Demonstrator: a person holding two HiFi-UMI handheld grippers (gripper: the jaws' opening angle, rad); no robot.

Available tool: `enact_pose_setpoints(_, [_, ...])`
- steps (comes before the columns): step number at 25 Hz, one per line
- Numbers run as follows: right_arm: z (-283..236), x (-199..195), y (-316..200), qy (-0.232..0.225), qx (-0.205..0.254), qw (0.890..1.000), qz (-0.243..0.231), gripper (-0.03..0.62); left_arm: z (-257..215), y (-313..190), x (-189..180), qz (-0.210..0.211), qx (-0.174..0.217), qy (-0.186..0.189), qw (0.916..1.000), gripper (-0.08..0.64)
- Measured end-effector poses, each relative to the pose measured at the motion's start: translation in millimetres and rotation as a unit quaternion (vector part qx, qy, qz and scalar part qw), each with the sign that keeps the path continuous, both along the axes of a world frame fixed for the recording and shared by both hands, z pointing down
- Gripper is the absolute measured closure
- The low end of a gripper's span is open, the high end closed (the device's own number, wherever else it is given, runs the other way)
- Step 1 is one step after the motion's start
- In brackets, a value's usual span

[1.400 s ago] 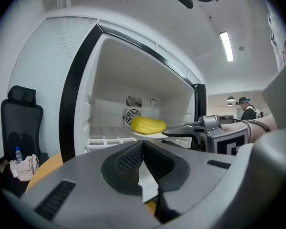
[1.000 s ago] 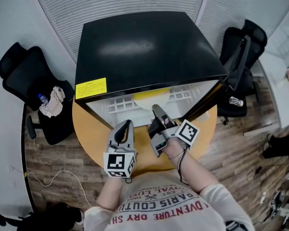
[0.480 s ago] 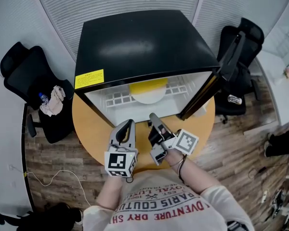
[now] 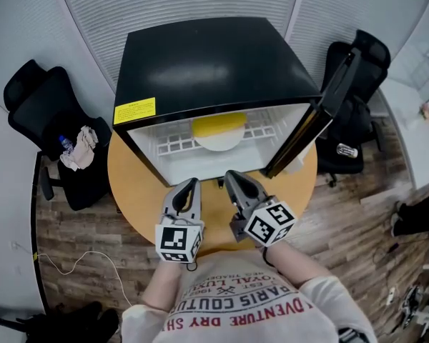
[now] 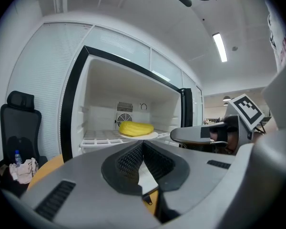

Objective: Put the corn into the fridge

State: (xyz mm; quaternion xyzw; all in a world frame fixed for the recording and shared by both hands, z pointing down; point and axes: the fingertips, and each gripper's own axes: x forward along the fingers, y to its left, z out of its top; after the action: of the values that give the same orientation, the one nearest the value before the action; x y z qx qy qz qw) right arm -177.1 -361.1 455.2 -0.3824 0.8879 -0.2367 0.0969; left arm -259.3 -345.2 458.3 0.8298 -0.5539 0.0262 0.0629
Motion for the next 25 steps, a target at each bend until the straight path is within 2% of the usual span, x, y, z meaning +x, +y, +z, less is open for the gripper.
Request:
enact_pose_setpoints(2, [-4.1, 0.1, 2.7, 0.072, 0.055, 0.996, 0.003, 0.564, -0.6, 1.2, 1.4, 0.000, 0.000, 0.000, 1.0000, 0.528])
enact_pose_setpoints(5, [-11.8, -0.2, 6.6, 0.159, 0.133, 0.978, 0.008, 0.563, -0.6, 2.3, 3.7, 0.000, 0.001, -0.001, 1.0000, 0.528])
enact_pose_setpoints(10, [-19.8, 0.9, 12.2, 0.209, 0.199, 0.958, 0.010, 0.563, 2.0, 3.2, 7.7, 0.000, -0.002, -0.002, 1.0000, 0.528])
enact_pose_setpoints(12, [-19.1, 2.3, 14.6, 0.210, 0.201, 0.957, 0.008, 0.563, 1.6, 3.8, 10.6, 0.001, 0.000, -0.002, 1.0000, 0.528])
enact_pose_setpoints(15, [-11.2, 7.6, 15.9, 0.192, 0.165, 0.967, 0.005, 0.565, -1.0, 6.0, 15.3, 0.006, 0.005, -0.005, 1.0000, 0.528])
enact_pose_setpoints(17, [-7.1, 11.2, 15.4, 0.188, 0.150, 0.971, 0.007, 0.565, -2.8, 6.6, 17.4, 0.008, 0.009, -0.008, 0.9999, 0.528])
enact_pose_setpoints(25, [-4.2, 17.4, 17.7, 0.189, 0.147, 0.971, 0.011, 0.565, -4.5, 7.5, 18.9, 0.006, 0.011, -0.010, 0.9999, 0.528])
